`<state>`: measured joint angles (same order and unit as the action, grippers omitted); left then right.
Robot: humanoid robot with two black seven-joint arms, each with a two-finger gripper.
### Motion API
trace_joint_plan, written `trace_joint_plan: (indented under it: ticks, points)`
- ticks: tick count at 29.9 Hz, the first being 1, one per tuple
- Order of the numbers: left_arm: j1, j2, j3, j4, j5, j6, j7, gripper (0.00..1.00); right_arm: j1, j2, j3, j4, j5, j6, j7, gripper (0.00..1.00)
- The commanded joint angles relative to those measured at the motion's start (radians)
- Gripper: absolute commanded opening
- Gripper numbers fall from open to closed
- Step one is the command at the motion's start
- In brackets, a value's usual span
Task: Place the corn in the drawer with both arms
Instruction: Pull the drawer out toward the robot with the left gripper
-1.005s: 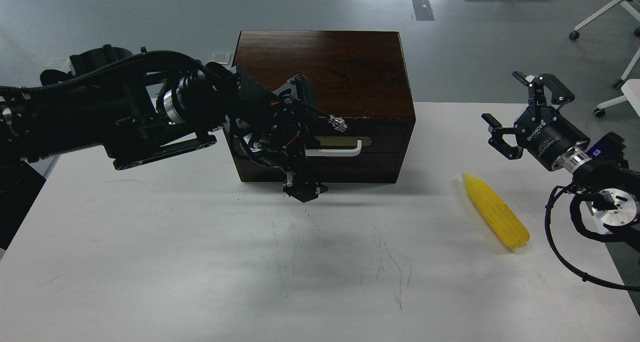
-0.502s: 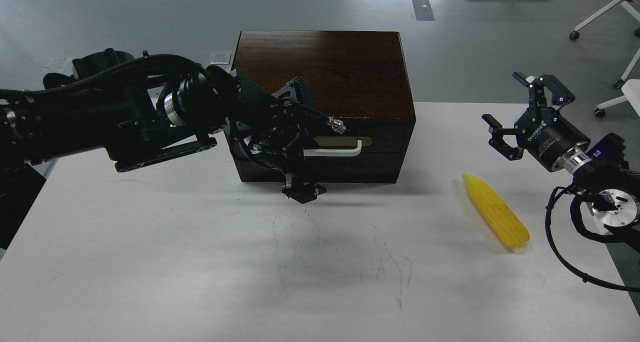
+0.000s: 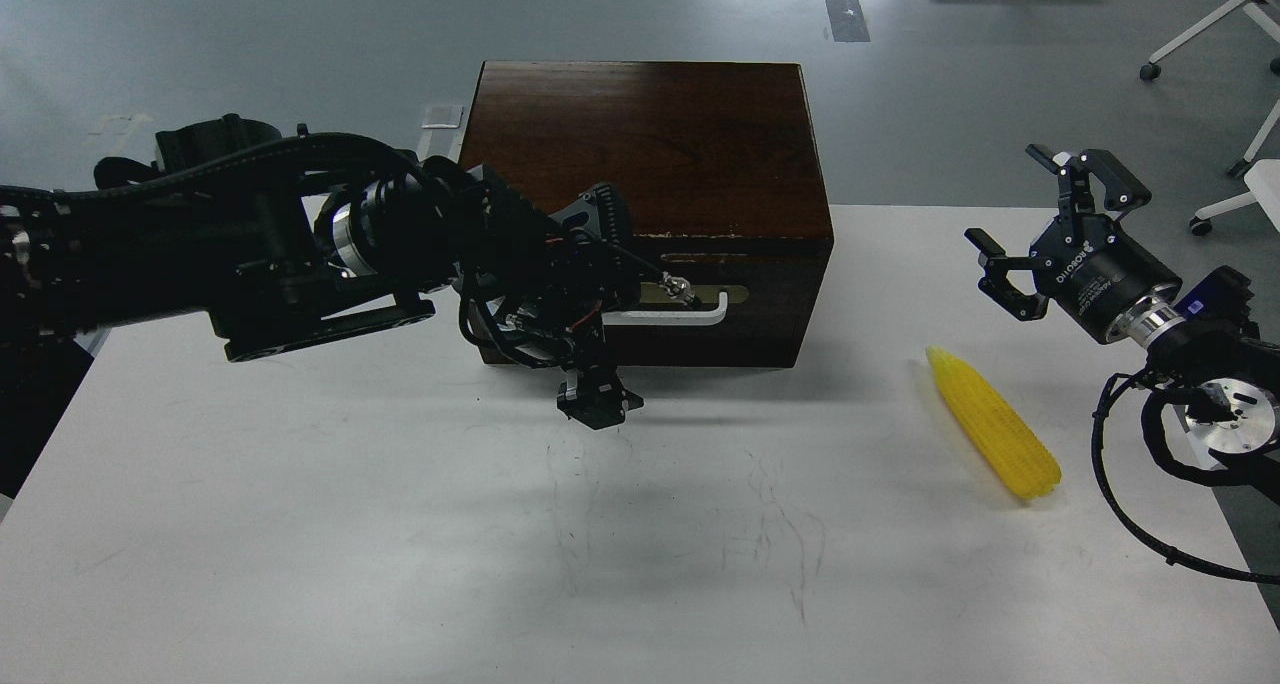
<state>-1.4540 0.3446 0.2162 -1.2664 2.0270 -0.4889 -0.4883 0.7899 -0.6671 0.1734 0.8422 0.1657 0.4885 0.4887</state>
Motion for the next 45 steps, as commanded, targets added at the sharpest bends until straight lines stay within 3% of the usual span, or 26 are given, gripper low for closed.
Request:
trace_joint_plan:
  ticks: [1, 23, 45]
  points:
    - [-0.003, 0.013, 0.002, -0.056, -0.002, 0.0, 0.0, 0.98, 0.0, 0.001, 0.0, 0.0, 0.0, 0.0, 0.0, 1.0]
    - [-0.003, 0.111, 0.009, -0.283, -0.001, 0.0, 0.0, 0.98, 0.0, -0.003, -0.002, 0.0, 0.0, 0.0, 0.0, 1.0]
    - [-0.046, 0.113, 0.038, -0.289, 0.087, 0.0, 0.0, 0.98, 0.003, -0.003, -0.002, 0.0, 0.0, 0.0, 0.0, 1.0]
